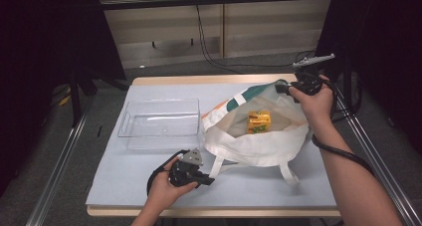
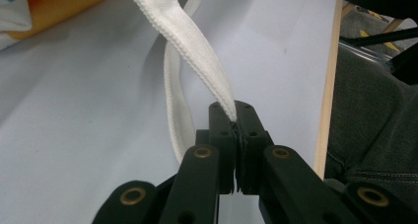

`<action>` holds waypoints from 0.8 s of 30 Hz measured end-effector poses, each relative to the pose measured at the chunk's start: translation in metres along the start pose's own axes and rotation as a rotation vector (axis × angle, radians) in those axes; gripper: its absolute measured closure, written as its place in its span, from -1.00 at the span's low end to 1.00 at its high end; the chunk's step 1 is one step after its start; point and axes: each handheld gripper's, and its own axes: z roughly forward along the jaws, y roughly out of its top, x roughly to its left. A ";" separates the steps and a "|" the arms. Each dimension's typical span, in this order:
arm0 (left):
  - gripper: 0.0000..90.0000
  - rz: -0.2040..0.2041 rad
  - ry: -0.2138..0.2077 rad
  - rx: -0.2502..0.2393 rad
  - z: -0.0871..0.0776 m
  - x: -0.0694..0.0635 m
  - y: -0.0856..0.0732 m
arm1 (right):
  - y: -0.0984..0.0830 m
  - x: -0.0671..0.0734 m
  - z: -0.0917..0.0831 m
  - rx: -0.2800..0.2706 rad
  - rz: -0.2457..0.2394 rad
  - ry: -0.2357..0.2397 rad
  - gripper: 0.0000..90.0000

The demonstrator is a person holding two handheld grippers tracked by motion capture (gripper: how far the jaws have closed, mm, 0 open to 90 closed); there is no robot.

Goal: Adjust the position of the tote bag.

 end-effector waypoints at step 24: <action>0.96 0.000 -0.002 0.025 -0.002 0.003 -0.002 | -0.003 -0.010 0.013 0.010 0.028 -0.014 0.82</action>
